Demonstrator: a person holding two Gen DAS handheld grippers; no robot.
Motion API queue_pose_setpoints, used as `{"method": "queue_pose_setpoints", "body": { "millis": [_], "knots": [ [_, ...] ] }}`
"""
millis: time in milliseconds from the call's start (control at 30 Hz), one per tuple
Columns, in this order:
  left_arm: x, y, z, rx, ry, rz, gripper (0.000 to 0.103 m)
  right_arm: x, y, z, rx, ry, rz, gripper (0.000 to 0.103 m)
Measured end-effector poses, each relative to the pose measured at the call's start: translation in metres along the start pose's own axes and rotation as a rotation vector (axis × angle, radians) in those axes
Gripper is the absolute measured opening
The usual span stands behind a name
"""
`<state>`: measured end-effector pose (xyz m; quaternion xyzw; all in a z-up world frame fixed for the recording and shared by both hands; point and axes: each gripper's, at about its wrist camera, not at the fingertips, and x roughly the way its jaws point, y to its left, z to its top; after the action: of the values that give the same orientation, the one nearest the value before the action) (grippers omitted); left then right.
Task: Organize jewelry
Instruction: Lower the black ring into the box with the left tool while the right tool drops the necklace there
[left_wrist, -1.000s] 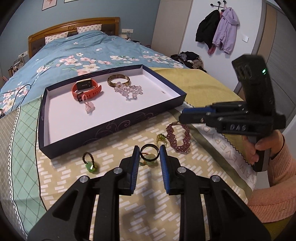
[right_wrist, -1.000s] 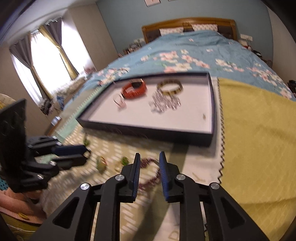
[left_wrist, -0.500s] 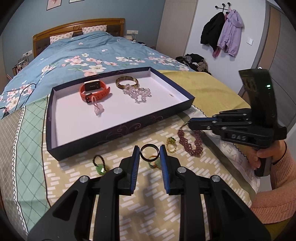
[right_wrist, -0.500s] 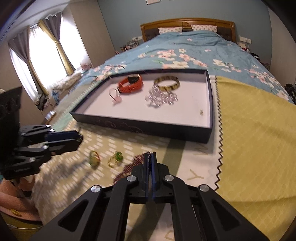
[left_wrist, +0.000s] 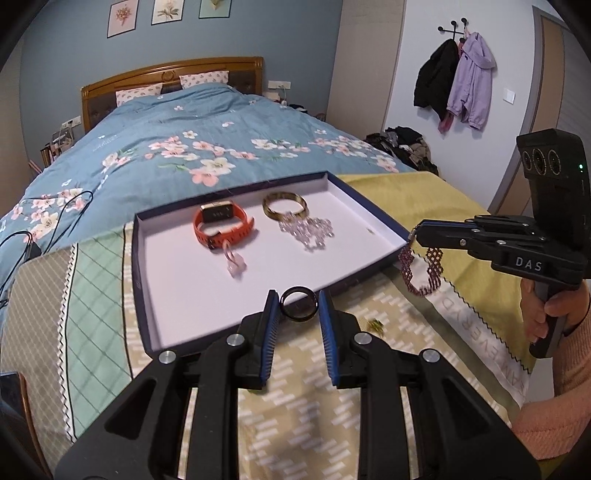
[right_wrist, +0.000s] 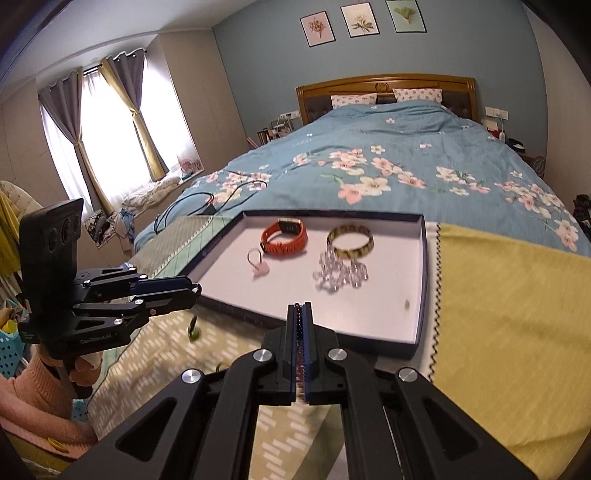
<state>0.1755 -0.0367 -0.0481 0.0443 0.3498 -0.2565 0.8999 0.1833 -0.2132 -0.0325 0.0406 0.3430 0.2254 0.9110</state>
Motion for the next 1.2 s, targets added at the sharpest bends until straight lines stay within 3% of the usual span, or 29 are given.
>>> {"method": "queue_pose_setpoints", "body": {
  "millis": [567,1200],
  "knots": [
    [0.036,0.023,0.023,-0.01,0.019,0.059,0.022,0.04,-0.007,0.041,-0.002,-0.026,-0.01,0.001],
    [0.068,0.031,0.019,-0.016,0.081,0.081,0.022,0.077,-0.018,0.042,0.067,0.014,0.029,0.001]
  ]
}}
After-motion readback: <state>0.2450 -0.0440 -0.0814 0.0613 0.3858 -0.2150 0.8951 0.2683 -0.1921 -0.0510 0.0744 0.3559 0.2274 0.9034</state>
